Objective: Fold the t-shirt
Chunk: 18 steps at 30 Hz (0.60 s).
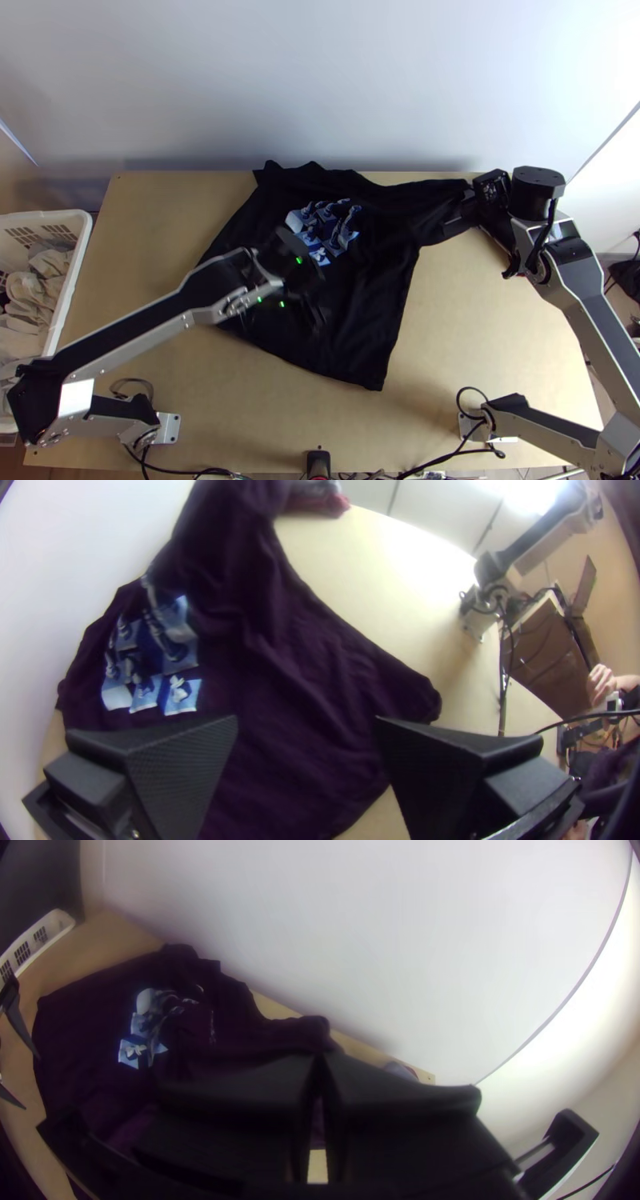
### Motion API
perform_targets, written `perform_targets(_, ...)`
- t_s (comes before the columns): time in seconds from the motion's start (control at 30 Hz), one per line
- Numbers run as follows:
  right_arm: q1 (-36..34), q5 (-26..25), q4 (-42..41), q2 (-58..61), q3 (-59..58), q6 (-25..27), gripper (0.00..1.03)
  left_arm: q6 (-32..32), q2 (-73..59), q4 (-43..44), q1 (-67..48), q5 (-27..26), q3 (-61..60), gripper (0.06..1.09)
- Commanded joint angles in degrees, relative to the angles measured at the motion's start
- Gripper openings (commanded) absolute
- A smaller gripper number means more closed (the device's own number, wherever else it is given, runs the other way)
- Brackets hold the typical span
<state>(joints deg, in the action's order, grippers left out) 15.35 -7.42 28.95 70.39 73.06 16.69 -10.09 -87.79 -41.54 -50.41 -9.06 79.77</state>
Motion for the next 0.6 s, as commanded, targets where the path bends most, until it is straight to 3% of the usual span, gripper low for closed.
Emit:
perform_targets(0.0,0.03,0.04,0.05,-1.13,-1.07,-0.08,0.03,-0.99,-2.12,-0.74,-9.26,-0.43,-1.81,1.04)
perform_targets(0.57,-0.94,0.04,0.05,-2.36,-1.69,-0.34,0.03,-1.08,-15.04,2.52,-17.0,-0.43,0.83,1.04)
